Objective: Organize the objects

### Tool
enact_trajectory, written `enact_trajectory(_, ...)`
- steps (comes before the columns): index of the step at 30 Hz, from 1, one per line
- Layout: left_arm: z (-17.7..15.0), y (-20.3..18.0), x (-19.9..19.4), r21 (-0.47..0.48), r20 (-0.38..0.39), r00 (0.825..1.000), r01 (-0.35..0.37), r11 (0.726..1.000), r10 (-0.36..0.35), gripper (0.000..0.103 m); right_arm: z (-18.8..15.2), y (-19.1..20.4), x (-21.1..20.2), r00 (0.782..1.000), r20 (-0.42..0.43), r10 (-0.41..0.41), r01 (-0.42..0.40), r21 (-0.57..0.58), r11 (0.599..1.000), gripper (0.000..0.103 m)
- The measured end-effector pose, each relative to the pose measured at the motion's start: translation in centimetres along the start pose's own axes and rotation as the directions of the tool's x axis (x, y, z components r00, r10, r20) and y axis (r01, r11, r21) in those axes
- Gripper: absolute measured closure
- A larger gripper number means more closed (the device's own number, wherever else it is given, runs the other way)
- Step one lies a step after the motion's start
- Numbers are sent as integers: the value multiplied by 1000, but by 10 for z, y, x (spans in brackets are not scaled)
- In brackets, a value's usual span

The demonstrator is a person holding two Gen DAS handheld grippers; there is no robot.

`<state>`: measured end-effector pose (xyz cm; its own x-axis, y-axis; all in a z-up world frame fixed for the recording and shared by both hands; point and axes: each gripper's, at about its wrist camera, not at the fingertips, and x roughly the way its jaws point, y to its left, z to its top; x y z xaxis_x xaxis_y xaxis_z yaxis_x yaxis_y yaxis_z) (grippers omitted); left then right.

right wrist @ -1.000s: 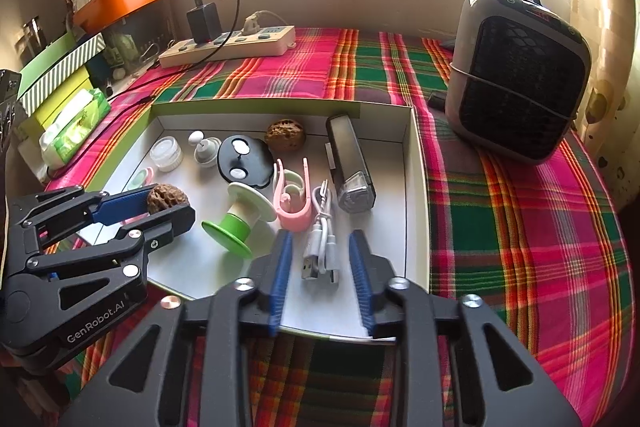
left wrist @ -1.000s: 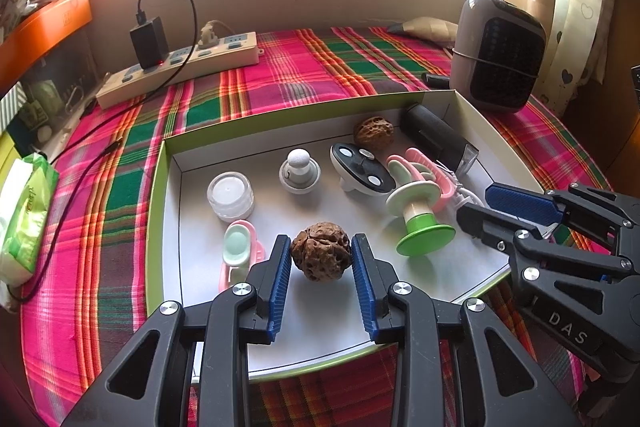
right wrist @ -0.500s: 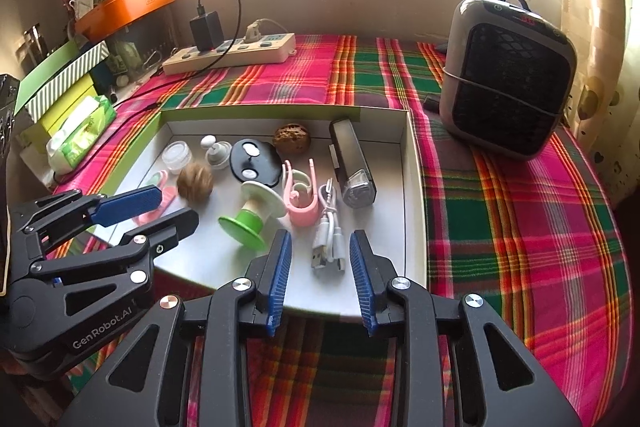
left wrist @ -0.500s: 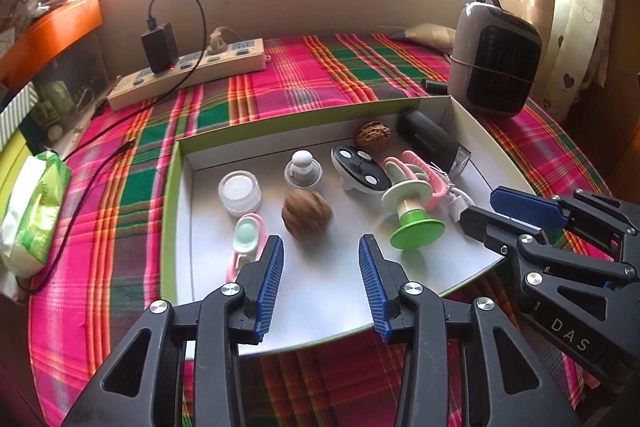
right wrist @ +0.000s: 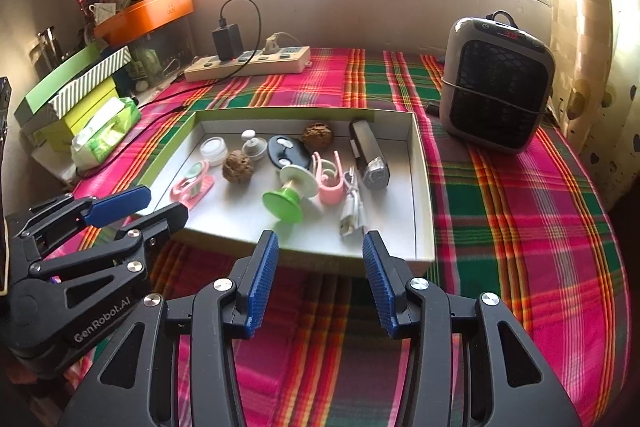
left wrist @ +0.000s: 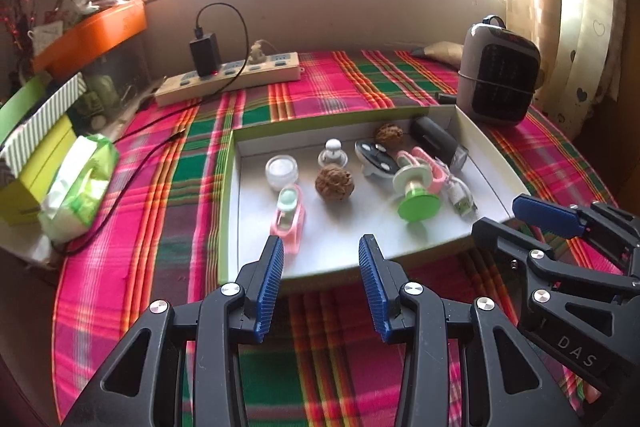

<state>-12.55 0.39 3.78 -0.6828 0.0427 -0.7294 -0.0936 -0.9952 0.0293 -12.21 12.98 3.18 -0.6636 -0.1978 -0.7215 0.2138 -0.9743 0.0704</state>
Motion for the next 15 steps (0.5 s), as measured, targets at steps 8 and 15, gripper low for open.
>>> enact_trajectory(8, -24, 0, -11, -23, -15, 1000, -22, 999, 22, 65, -21, 7, -7, 1000, -21, -18, 17, -10, 1000, 58)
enact_trajectory(15, -49, 3, -14, -61, -43, 999, -35, 998, 32, 65, -41, 10, -1, 997, -73, -10, 9, -10, 1000, 57)
